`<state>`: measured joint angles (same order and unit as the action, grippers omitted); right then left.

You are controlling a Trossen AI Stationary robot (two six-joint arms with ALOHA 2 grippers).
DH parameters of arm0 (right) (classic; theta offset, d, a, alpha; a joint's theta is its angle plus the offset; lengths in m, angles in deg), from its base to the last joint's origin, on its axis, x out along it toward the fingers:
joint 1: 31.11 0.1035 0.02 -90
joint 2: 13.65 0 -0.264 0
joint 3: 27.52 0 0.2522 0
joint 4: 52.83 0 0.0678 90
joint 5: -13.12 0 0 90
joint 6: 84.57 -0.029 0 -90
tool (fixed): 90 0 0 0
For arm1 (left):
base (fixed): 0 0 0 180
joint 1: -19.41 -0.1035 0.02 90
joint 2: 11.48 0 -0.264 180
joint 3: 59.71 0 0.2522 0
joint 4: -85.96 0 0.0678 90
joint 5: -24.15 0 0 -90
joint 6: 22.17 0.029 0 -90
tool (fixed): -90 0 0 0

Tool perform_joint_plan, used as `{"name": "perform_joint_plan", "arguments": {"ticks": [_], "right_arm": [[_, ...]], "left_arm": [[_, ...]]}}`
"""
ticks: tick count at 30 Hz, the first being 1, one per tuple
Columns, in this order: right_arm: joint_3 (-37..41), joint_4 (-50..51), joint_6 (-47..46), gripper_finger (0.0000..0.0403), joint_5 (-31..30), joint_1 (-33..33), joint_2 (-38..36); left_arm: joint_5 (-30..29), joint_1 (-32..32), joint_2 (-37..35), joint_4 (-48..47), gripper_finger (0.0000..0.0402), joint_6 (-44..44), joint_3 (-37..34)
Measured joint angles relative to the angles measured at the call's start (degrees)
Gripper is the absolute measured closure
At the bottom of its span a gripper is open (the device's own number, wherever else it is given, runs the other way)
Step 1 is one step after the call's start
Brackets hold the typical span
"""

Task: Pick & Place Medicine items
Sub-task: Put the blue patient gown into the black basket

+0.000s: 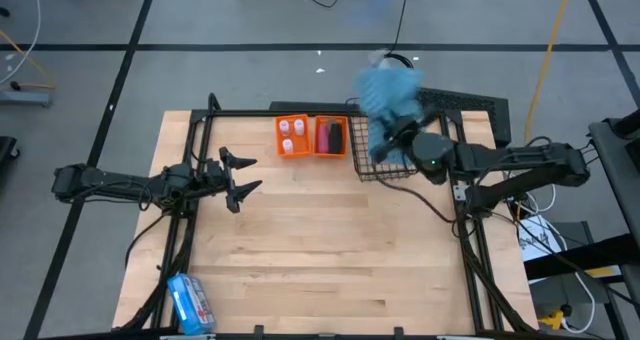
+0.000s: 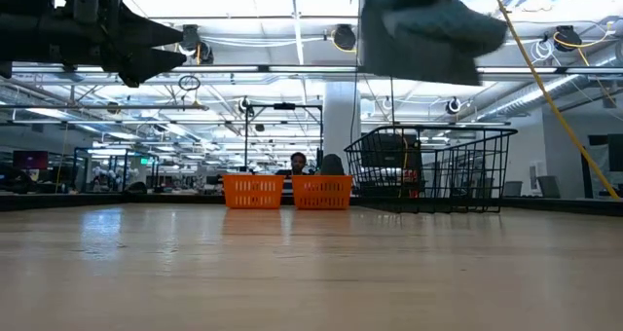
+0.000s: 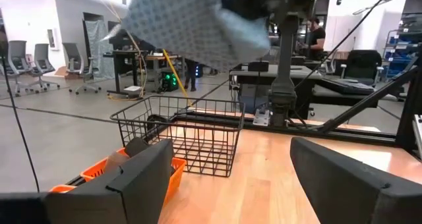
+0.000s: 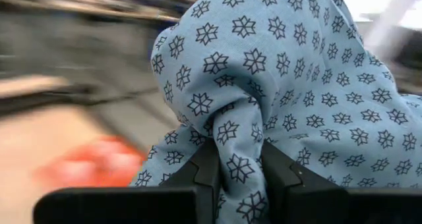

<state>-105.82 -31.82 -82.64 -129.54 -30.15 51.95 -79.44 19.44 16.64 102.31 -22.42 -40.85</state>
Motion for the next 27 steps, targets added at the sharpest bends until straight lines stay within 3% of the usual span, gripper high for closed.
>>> {"name": "perform_joint_plan", "arguments": {"ticks": [2, 4, 9, 12, 27], "right_arm": [[3.58, -1.33, 0.37, 0.0361, -9.69, -0.50, -0.90], [7.79, -4.70, 0.33, 0.0361, -13.85, -1.12, -1.42], [17.16, -18.14, 1.07, 0.0361, -14.76, -3.73, -0.93], [20.12, -20.80, 1.23, 0.0361, -14.74, -5.90, 0.32], [21.12, -20.39, -8.97, 0.0361, 4.47, -15.70, 12.42]], "left_arm": [[-0.02, 0.00, -0.02, 0.00, 0.0091, 0.00, 0.00], [0.00, 0.01, 0.00, 0.00, 0.0092, 0.00, 0.00], [0.00, 0.00, -0.02, 0.00, 0.0091, 0.00, 0.00], [-0.02, 0.00, 0.00, 0.00, 0.0091, 0.00, 0.00], [-0.02, 0.02, -0.02, 0.00, 0.0092, 0.00, 0.00]]}}
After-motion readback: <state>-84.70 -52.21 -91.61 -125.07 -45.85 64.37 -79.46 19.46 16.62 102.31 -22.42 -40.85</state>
